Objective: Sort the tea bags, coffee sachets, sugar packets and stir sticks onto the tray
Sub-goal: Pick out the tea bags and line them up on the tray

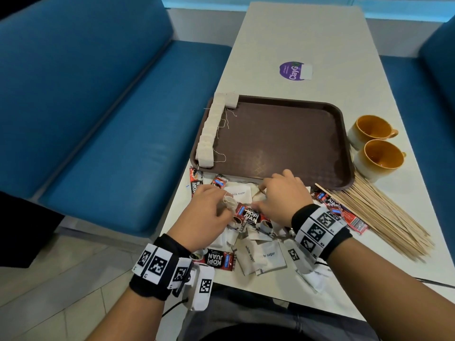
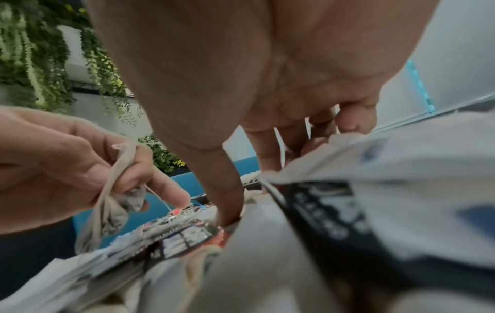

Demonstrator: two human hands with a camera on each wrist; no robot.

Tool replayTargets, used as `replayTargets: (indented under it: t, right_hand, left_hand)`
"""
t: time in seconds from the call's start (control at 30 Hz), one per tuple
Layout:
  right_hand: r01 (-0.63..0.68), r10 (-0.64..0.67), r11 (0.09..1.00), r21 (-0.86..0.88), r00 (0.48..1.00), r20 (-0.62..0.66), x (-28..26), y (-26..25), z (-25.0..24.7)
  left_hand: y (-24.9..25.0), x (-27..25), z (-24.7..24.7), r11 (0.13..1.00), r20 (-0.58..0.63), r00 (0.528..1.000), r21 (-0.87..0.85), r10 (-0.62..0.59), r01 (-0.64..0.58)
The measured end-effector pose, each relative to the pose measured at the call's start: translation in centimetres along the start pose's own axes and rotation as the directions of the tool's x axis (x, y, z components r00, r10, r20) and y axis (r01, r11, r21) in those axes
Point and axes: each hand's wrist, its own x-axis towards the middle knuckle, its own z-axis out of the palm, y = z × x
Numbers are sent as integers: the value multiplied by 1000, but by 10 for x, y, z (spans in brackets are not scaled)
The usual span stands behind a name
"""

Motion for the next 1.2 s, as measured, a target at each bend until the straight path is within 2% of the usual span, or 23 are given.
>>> replayTargets:
  t: [0.13,0.23,0.33,0.43,0.5,0.6,0.7,0.83,0.93,1.03,1.2]
  right_hand:
    - [-24,21,992,128,1000,23,1,-1,1]
    - [-32,29,978,204,999,19,0,0,1]
    - [-67,60,972,226,997,41,-1,0,1]
    - [-113,88,951,288,991,99,-3,-2,4]
    - [-93,65,941,325,993,98,-3,-2,6]
    - [-19,9,918,395,1000,27,-7,1,3]
    - [99,-51,854,511,993,-107,-17,5,-8]
    - [226,-78,684,693,968,-239,-35,5,-26]
    - [256,-104,594,763,964,-243,-45,2,-31]
    - [261,-128,582,771,965,-230,-49,-1,-28]
    - [201,-94,548,812,979,-179,-51,-2,-20]
  left_hand:
    - [0,-3,-5,996,-61,996,-69,-58,54]
    - [1,-6,-8,972,-102,985,-204,-139,116]
    - [7,-8,-10,931,-112,975,-335,-194,146]
    - [9,-11,-11,911,-111,967,-374,-231,174]
    - [10,-12,-10,905,-104,966,-387,-235,179]
    - [12,-15,-9,900,-111,966,-401,-234,172]
    - [7,-14,-5,884,-133,959,-434,-252,172]
    - [5,-10,2,858,-159,950,-488,-270,162]
    - [15,-6,8,740,-111,955,-659,-274,136]
    - [23,-3,13,675,-82,963,-729,-256,117]
    - [29,-4,21,633,-48,970,-765,-239,118]
